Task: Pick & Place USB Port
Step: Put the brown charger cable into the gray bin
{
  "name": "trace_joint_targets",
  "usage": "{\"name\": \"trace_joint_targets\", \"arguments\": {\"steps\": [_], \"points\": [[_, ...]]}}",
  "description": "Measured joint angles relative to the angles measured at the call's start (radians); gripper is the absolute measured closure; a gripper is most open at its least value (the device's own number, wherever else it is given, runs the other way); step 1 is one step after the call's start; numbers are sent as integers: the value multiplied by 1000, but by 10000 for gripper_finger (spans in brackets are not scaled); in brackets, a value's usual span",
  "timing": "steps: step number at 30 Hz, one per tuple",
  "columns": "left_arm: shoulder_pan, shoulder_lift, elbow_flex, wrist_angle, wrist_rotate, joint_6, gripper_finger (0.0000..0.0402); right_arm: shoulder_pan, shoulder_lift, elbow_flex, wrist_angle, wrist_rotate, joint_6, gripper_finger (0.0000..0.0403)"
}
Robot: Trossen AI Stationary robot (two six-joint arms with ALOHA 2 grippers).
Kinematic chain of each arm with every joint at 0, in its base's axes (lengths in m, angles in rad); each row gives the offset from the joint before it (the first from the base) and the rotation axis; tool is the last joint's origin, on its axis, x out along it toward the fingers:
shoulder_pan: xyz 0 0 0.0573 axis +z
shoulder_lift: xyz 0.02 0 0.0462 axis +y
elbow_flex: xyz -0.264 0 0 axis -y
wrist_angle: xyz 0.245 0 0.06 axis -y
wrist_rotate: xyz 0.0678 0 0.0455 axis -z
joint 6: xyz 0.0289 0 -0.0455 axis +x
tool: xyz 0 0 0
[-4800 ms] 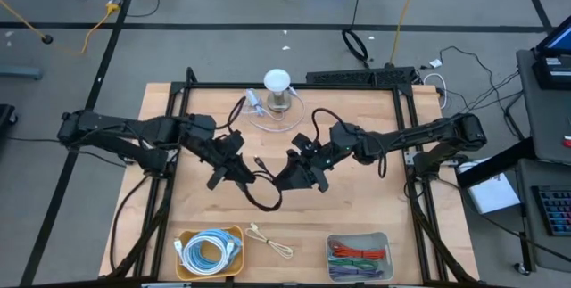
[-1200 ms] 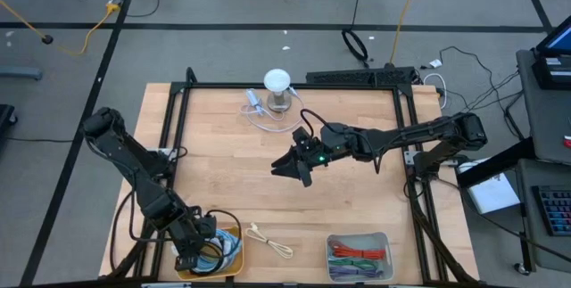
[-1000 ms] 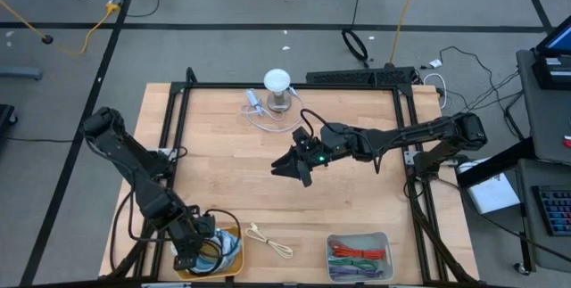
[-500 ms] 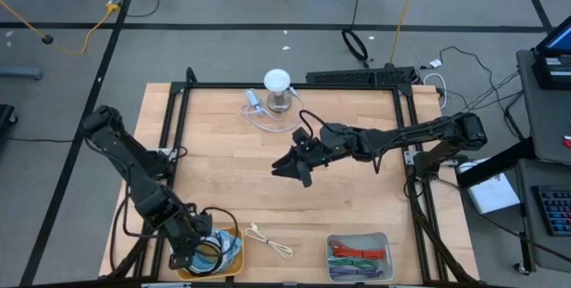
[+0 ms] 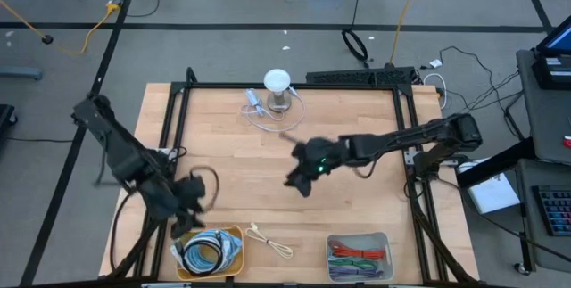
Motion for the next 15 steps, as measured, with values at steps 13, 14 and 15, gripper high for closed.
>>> {"name": "trace_joint_targets", "arguments": {"steps": [13, 14, 15], "points": [[162, -64, 2, 14, -328, 129, 160, 153, 247, -1, 125, -170, 209, 248], [173, -55, 2, 14, -338, 135, 160, 168, 249, -1, 126, -165, 205, 248], [182, -47, 2, 15, -353, 137, 160, 184, 250, 0, 128, -152, 185, 250]]}}
